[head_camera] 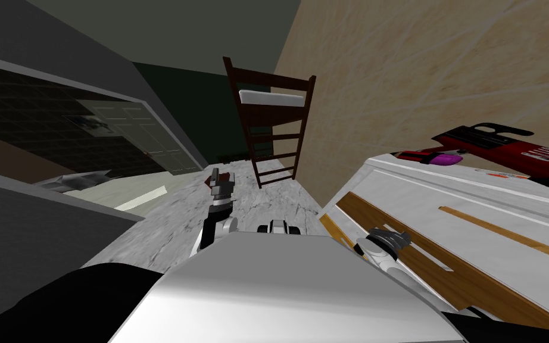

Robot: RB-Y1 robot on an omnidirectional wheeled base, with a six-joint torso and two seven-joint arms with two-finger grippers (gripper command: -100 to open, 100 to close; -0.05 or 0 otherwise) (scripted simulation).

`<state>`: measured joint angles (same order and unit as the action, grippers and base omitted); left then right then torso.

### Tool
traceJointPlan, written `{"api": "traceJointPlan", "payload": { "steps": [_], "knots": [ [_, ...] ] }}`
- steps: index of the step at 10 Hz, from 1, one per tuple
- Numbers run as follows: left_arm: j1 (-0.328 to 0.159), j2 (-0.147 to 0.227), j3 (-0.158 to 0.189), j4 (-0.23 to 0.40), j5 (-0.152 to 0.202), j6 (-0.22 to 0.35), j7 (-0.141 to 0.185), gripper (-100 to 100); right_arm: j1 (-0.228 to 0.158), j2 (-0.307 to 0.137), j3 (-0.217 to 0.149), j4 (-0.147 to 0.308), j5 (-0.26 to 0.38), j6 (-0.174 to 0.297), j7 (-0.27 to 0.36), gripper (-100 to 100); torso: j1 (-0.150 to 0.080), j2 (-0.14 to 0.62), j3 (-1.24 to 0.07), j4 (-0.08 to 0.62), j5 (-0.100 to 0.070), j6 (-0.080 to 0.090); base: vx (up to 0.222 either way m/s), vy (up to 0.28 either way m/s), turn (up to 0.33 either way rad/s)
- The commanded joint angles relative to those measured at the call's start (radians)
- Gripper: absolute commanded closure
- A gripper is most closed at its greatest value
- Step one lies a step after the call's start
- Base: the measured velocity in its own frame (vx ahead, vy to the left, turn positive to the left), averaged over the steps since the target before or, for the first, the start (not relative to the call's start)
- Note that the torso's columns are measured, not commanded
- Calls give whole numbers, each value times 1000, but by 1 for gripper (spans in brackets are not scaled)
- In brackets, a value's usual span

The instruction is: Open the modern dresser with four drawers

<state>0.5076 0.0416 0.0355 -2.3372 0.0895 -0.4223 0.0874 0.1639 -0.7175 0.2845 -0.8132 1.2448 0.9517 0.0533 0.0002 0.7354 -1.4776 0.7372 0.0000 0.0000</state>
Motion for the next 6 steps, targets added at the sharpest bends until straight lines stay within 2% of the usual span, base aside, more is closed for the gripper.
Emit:
{"api": "traceJointPlan", "payload": {
  "steps": [1,3,6],
  "knots": [
    [0,0,0,0,0,0,0,0,-22,9,-13,19,-17,11,23,100,0,1,0,0,0,0,-91,13,225],
    [-1,0,0,0,0,0,0,0,-67,28,-39,57,-51,33,69,100,0,10,6,3,0,0,-218,1,348],
    [-1,0,0,0,0,0,0,0,-135,57,-78,114,-101,67,139,100,2,5,3,1,0,0,-277,42,308]
  ]
}}
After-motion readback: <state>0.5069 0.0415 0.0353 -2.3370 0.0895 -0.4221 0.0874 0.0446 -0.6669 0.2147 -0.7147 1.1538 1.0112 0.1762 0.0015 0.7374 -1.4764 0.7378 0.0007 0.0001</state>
